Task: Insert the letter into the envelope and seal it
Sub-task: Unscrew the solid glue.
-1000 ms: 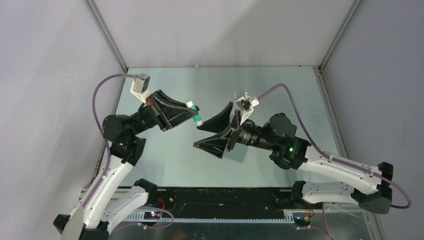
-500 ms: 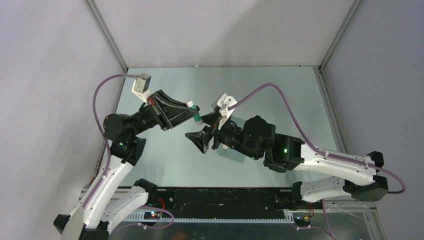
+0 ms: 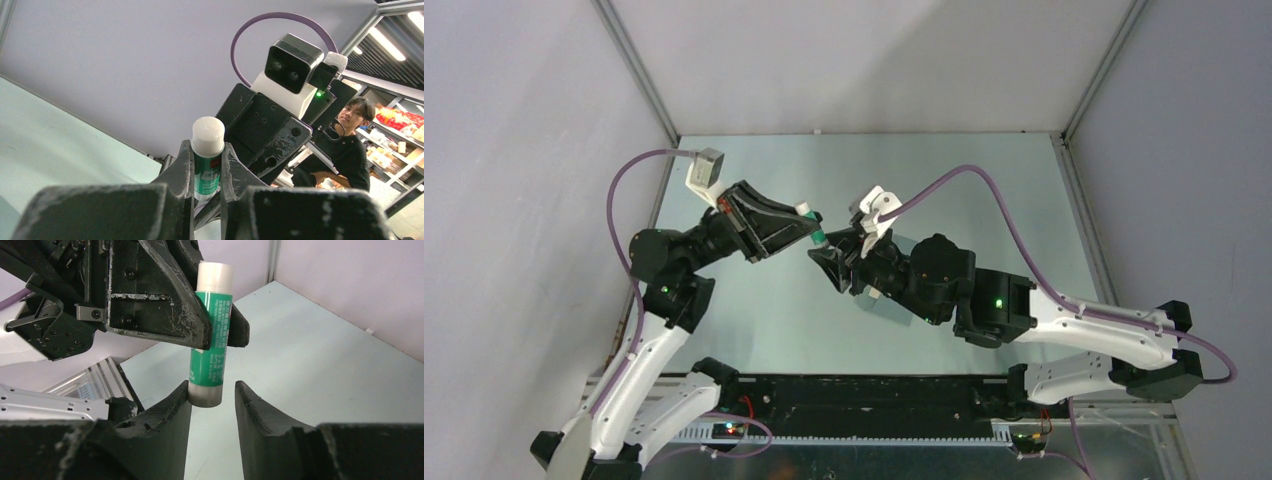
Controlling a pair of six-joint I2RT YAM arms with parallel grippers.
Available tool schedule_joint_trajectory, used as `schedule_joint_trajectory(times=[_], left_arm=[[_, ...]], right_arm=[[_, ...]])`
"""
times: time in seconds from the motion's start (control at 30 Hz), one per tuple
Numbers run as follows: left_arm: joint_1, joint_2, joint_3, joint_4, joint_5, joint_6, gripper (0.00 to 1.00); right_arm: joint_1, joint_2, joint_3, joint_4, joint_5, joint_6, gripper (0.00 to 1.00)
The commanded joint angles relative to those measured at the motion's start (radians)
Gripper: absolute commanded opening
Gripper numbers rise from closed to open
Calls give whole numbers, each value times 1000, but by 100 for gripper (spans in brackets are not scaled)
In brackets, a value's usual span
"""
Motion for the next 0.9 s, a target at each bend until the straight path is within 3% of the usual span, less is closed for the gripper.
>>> schedule_joint_trajectory(times=[0.0,0.23,0.43,0.67,0.87], left_arm=[[6,-16,35,9,-5,18,0],[7,-19,33,8,0,18,0],[6,-22,32,8,1,15,0],[6,-25,34,8,3,14,0],[6,-27,31,8,3,14,0]], right_arm=[[4,-10,37,17,27,-11,38],[5,-16,36,34,6,-7,29],[4,-3,46,33,-7,-8,40],[5,1,47,38,-10,-6,29],[4,1,47,48,-15,-7,36]])
